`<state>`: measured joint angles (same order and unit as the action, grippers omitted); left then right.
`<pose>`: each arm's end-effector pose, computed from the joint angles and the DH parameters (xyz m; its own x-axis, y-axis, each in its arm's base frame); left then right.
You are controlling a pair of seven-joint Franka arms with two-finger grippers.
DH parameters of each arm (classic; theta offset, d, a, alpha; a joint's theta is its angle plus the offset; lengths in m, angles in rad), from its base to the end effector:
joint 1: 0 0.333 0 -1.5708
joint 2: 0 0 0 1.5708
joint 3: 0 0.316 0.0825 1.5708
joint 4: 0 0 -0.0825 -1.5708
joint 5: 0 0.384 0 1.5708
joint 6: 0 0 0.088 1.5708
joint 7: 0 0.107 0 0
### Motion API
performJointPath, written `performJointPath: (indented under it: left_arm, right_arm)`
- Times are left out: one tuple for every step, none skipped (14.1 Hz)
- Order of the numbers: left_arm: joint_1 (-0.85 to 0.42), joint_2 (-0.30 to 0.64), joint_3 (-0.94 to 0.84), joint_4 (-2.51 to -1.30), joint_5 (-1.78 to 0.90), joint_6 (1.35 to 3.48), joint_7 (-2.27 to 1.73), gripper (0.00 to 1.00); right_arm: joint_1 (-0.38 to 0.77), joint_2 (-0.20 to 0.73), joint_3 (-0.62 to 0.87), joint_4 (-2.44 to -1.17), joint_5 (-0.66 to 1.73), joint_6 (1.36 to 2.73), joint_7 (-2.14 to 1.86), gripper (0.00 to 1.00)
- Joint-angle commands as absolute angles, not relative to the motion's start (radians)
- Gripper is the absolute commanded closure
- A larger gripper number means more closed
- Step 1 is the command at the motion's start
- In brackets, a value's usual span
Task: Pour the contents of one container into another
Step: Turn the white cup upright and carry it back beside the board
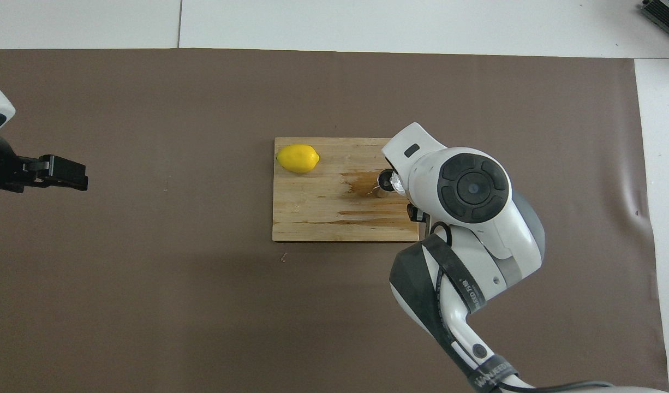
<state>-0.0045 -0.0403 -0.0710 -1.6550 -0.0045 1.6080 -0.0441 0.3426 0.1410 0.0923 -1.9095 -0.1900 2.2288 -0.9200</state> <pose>0.5426 -0.0423 0.6100 0.9995 -0.0311 -0.0069 -0.0311 -0.9995 0.0013 0.5570 0.2502 0.4413 0.1172 0.9929 -0.0204 0.9673 -0.1094 0.2288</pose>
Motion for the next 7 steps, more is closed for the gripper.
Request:
performJointPath:
  left_arm:
    - [0.000, -0.067, -0.072, -1.680, 0.005, 1.603, -0.054, 0.00]
    - [0.000, -0.067, -0.072, -1.681, 0.005, 1.603, -0.054, 0.00]
    - [0.000, -0.067, -0.072, -1.680, 0.005, 1.603, -0.054, 0.00]
    - [0.000, -0.067, -0.074, -1.680, 0.005, 1.603, -0.054, 0.00]
    - [0.000, -0.067, -0.072, -1.681, 0.005, 1.603, -0.054, 0.00]
    - [0.000, -0.067, -0.074, -1.681, 0.005, 1.603, -0.054, 0.00]
    - [0.000, -0.067, -0.074, -1.681, 0.005, 1.603, -0.054, 0.00]
  right_arm:
    - [0.298, 0.120, 0.098, -1.933, -0.094, 2.267, -1.023, 0.66]
    - [0.278, 0.118, 0.098, -1.933, -0.045, 2.269, -1.066, 0.66]
    - [0.262, 0.118, 0.100, -1.933, 0.010, 2.270, -1.118, 0.66]
    - [0.244, 0.117, 0.098, -1.933, 0.064, 2.270, -1.168, 0.66]
    - [0.223, 0.117, 0.098, -1.933, 0.133, 2.270, -1.219, 0.66]
    - [0.201, 0.117, 0.098, -1.933, 0.194, 2.270, -1.268, 0.66]
    - [0.175, 0.118, 0.098, -1.933, 0.246, 2.269, -1.326, 0.66]
